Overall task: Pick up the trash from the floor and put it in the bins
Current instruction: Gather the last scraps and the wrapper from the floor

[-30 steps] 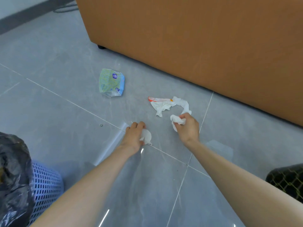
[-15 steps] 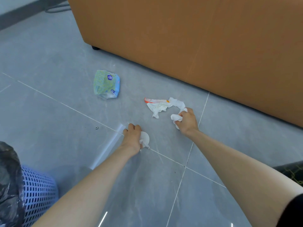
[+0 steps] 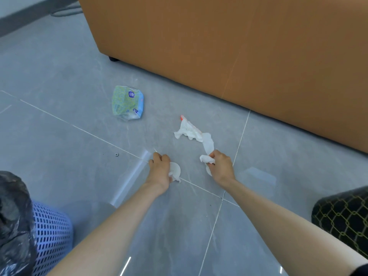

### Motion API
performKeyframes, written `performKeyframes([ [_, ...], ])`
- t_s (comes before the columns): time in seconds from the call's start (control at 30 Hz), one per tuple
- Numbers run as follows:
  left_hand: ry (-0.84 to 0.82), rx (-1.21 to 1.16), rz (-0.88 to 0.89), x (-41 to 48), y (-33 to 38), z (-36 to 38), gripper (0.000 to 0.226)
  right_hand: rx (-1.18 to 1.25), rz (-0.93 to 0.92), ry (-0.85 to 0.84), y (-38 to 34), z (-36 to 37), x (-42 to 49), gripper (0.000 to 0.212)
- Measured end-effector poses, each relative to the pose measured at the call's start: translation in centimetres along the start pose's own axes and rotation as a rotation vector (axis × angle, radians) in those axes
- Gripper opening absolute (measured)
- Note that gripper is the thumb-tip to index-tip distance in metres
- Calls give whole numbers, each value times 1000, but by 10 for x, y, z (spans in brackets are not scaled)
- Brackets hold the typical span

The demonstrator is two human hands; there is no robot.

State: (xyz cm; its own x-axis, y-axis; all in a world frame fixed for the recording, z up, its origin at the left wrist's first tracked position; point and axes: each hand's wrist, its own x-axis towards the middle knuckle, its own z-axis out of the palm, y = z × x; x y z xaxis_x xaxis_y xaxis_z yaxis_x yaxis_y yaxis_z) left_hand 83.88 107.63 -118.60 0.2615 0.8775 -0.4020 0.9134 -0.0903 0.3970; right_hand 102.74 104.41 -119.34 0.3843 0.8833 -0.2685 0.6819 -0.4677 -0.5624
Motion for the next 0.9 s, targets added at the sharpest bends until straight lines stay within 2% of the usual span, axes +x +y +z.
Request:
performKeyframes([
  [0.13,-30,-31,-45,-22,-1,-3,37,75,26,-122,5,-13,-25,9],
  [0.23,-30,-172,-108,-36,3,-20,20,123,19,-84,-1,-36,-37,13],
  [0.3,-32,-216,-96,-44,14,-40,18,149,-6,-45,-12,-60,-43,14],
  [0.37,-6,-254,-44,-52,36,-68,18,172,-50,-6,-25,-95,-50,7],
  [0.47,56,-322,42,-61,77,-111,33,174,-81,51,-42,-145,-62,8],
  [0.57,96,-409,147,-75,127,-154,35,222,-83,127,-51,-198,-79,7],
  [0.8,87,-529,320,-130,247,-212,31,283,-60,330,-39,-317,-147,6],
  [0.9,29,-551,404,-159,296,-217,15,287,-43,411,-16,-357,-177,7],
])
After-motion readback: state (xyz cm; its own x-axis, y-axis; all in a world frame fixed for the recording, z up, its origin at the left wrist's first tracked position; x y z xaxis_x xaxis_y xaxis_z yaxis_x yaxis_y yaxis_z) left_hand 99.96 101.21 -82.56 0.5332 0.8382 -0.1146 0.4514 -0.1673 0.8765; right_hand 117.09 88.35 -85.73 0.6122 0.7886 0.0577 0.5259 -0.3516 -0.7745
